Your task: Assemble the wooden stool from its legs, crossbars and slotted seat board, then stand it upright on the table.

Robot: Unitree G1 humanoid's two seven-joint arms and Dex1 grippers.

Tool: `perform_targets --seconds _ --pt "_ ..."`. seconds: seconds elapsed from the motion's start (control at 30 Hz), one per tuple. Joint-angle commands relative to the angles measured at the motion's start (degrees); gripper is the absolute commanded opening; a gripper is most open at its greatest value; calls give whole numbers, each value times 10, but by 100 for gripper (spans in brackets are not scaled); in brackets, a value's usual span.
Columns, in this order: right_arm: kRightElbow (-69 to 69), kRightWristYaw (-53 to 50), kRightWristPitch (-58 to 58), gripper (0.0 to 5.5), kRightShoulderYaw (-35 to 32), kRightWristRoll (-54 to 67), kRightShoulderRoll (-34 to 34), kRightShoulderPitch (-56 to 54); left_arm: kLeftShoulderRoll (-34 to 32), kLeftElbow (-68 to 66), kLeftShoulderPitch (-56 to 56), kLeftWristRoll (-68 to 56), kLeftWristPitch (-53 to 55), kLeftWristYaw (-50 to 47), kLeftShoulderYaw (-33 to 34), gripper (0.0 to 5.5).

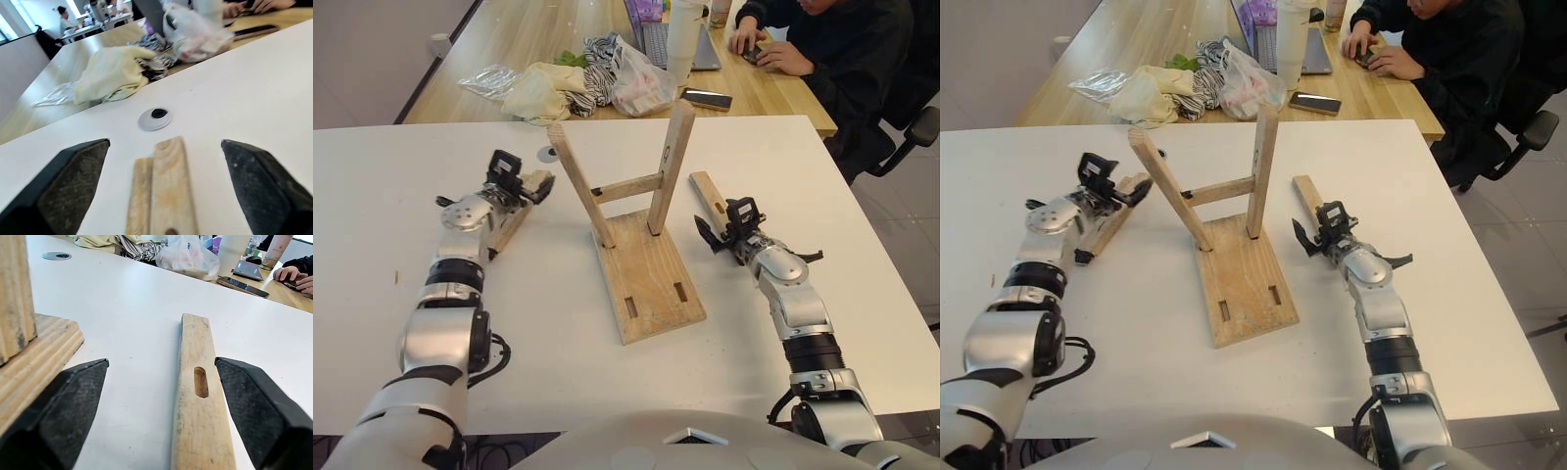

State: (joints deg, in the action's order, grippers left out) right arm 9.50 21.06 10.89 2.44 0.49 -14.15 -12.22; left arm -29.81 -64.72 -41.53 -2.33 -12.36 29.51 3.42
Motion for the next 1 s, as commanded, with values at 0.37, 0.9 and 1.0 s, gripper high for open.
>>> perform_targets --seconds 0.37,0.9,1.0 --pt "0 13 0 400 23 -8 -9 6 -16 -70 37 66 60 2 -37 420" --pt "34 11 10 400 -11 29 2 -4 -28 -53 12 24 42 16 18 420" --pt "46 11 9 400 -14 28 -2 -6 -32 -63 8 15 53 15 33 420"
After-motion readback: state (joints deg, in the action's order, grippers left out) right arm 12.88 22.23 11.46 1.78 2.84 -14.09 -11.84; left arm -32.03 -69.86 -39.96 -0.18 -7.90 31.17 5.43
